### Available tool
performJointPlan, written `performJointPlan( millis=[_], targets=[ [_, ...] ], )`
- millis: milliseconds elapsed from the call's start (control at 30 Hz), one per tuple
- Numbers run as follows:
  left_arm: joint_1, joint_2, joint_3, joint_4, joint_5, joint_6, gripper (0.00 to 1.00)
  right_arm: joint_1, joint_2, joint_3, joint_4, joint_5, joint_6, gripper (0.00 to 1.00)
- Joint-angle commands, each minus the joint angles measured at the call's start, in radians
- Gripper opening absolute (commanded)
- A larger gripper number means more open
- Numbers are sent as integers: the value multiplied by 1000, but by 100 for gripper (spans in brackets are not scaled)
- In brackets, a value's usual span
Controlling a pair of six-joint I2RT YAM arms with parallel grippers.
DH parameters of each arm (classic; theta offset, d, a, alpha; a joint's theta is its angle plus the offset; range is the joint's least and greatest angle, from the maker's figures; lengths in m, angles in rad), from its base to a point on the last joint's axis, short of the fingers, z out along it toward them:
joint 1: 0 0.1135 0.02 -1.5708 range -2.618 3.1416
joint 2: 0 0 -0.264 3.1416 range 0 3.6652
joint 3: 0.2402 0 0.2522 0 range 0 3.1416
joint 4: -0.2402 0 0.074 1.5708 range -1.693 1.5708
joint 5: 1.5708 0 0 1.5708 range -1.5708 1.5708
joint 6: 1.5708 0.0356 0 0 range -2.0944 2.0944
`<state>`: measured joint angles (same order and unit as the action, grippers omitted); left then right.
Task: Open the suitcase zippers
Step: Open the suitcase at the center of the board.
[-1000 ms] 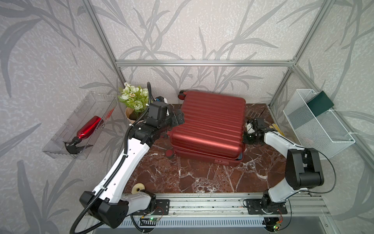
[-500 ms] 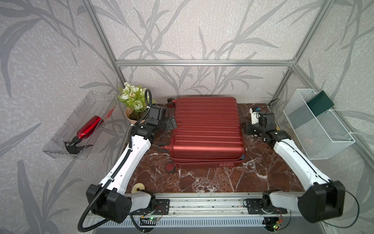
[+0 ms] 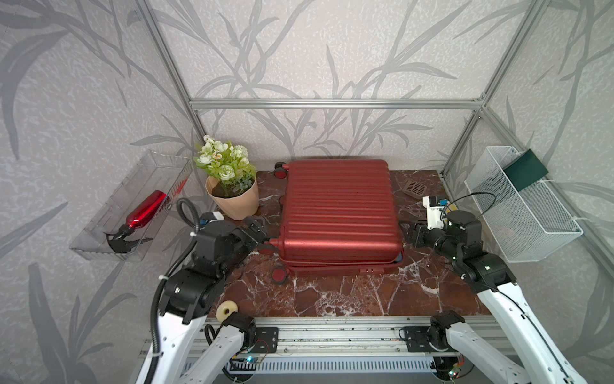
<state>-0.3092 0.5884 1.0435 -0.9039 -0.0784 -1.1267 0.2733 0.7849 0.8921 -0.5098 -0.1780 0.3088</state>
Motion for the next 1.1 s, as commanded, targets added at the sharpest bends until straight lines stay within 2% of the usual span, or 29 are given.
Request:
performJointPlan(
  millis=[0, 100, 200, 300, 433, 567, 700, 900, 1067],
  targets=[
    [-22, -184, -168, -54, -66, -373, 99, 18, -25, -26, -10, -38, 60, 60],
    [-23, -275, -264, 19, -47, -495, 99, 27, -44, -58, 24, -66, 103, 59],
    [-26, -245, -310, 83, -13, -540, 99, 34, -58, -86, 42, -67, 133, 59],
    [-57, -205, -412, 240, 29, -609, 99, 38, -67, -105, 61, -63, 151, 59],
    [-179, -159, -503, 424, -75, -652, 99, 40, -67, -110, 57, -60, 154, 59],
    [-193, -84, -515, 509, -104, -648, 97, 43, -64, -117, 56, -60, 159, 58],
    [-192, -39, -545, 612, -185, -645, 86, 46, -61, -130, 66, -63, 167, 58],
    [-186, 0, -481, 616, -211, -560, 58, 52, -66, -134, 51, -59, 154, 57],
    [-187, 10, -397, 583, -243, -489, 39, 63, -100, -112, -5, -35, 116, 57]
  ],
)
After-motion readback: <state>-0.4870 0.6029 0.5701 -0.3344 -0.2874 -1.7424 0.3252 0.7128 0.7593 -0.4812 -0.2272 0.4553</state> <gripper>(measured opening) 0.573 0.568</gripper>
